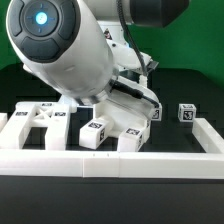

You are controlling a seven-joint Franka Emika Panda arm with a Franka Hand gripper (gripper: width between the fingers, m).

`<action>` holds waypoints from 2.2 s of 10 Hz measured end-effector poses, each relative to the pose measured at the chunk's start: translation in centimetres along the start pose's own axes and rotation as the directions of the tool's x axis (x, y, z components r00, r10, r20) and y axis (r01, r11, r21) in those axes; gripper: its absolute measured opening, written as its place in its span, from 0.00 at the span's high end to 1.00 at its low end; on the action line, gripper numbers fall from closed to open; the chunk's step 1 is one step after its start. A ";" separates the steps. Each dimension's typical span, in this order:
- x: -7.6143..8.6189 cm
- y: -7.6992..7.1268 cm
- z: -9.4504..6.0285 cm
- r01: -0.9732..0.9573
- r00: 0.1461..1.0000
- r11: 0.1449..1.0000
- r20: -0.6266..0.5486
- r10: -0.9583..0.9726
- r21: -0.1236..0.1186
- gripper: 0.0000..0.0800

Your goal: Assemble chair

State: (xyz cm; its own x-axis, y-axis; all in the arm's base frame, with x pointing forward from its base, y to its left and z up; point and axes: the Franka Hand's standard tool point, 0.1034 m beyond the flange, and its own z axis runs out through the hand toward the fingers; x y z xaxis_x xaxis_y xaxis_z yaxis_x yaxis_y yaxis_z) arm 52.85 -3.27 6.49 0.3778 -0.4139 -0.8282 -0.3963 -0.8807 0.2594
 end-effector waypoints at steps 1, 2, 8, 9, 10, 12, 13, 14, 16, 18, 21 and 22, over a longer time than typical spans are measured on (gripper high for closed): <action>0.5 0.3 -0.5 0.036 0.999 0.999 -0.022 -0.036 0.010 0.19; 0.9 1.0 -0.8 0.049 0.998 0.999 -0.025 -0.049 0.023 0.19; 1.8 2.8 -2.5 0.032 0.997 0.998 -0.068 -0.029 0.045 0.19; 2.8 2.0 -3.6 0.049 0.984 0.997 -0.173 -0.038 0.059 0.19; 2.9 1.4 -4.4 0.065 0.958 0.995 -0.285 -0.042 0.072 0.19; 2.5 1.0 -4.0 0.074 0.929 0.992 -0.368 -0.032 0.098 0.19; 3.1 0.6 -5.0 0.095 0.892 0.989 -0.451 -0.035 0.111 0.19; 2.9 0.9 -6.3 0.155 0.845 0.982 -0.530 -0.075 0.108 0.19; 2.4 2.9 -8.3 0.221 0.761 0.969 -0.641 -0.100 0.112 0.19; 2.9 2.0 -8.9 0.233 0.641 0.965 -0.765 -0.060 0.120 0.19; 3.3 2.6 -8.8 0.320 0.496 0.947 -0.851 -0.173 -0.005 0.19; 3.8 3.8 -9.2 0.366 0.452 0.926 -0.853 -0.261 -0.089 0.19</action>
Offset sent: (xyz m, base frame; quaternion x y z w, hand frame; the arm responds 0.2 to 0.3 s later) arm 0.0270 -0.0148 0.0102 0.0275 -0.0141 -0.0209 0.9993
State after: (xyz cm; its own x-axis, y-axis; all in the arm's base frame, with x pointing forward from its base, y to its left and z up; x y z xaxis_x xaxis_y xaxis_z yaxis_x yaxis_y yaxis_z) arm 60.45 -10.33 8.89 0.9879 -0.1538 -0.0177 -0.1541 -0.9879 -0.0184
